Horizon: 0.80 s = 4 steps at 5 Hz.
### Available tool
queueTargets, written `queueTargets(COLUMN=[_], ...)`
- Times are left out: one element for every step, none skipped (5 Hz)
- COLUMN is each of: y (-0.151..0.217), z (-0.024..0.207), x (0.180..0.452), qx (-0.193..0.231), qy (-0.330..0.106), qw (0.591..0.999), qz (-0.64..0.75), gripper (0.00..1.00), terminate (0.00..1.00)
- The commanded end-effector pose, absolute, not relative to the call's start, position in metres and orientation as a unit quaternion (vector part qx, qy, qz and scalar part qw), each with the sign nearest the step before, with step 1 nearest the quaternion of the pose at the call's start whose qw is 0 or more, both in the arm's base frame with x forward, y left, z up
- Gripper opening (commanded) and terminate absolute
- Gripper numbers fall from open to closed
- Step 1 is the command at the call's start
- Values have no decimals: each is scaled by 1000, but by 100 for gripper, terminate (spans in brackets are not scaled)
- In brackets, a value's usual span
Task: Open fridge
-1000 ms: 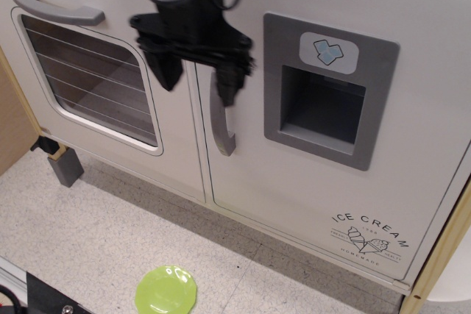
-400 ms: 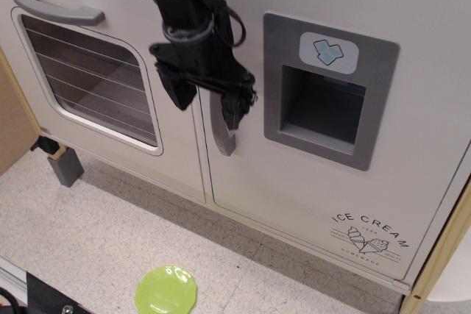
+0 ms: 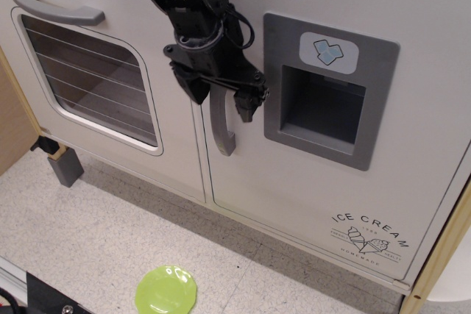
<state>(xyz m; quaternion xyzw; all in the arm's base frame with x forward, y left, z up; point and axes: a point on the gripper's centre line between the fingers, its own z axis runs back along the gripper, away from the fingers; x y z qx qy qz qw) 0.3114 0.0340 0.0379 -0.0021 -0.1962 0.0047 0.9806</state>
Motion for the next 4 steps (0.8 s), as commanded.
queueTargets(y=[35, 36, 38, 39], z=[43, 43, 48, 55], x=[322, 322, 317, 304], qx=[10, 10, 1, -7], qy=[-241, -238, -232, -230], qw=[970, 971, 973, 973], qz=[19, 20, 21, 14], gripper=[0, 0, 0, 0], terminate=[0, 0, 0, 0])
